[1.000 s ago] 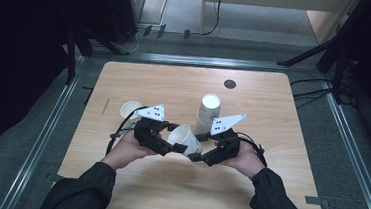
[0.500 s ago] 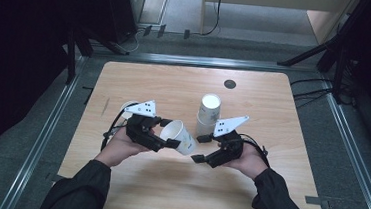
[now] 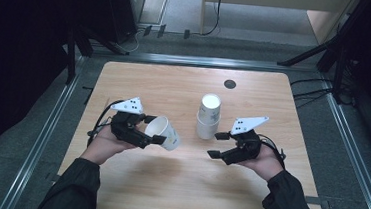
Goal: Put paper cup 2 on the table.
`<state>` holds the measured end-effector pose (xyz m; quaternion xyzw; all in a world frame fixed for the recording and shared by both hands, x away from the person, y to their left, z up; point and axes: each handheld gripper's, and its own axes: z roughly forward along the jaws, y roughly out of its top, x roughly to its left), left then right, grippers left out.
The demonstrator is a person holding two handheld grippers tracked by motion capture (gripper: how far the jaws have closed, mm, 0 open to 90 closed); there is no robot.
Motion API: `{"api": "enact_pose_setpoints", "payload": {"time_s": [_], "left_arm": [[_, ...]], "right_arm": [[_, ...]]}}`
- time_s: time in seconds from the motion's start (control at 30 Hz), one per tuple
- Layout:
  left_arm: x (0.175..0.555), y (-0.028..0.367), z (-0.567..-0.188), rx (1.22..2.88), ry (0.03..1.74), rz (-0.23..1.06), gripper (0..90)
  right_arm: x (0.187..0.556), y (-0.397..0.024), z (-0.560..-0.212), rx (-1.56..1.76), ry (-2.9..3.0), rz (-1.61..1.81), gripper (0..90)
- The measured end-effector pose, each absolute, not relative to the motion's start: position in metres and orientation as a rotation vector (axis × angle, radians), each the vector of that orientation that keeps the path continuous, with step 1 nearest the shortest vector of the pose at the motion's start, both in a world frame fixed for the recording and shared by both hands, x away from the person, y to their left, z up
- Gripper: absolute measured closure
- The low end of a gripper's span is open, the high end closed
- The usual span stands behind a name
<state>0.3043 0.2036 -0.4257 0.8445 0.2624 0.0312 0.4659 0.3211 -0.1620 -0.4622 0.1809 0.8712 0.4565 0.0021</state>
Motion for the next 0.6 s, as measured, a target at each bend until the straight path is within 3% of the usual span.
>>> {"api": "enact_pose_setpoints", "payload": {"time_s": [0.6], "left_arm": [[0.289, 0.251, -0.433, 2.190, 0.824, 0.206, 22.3]], "right_arm": [[0.333, -0.174, -0.472, 0.622, 2.694, 1.410, 30.7]]}}
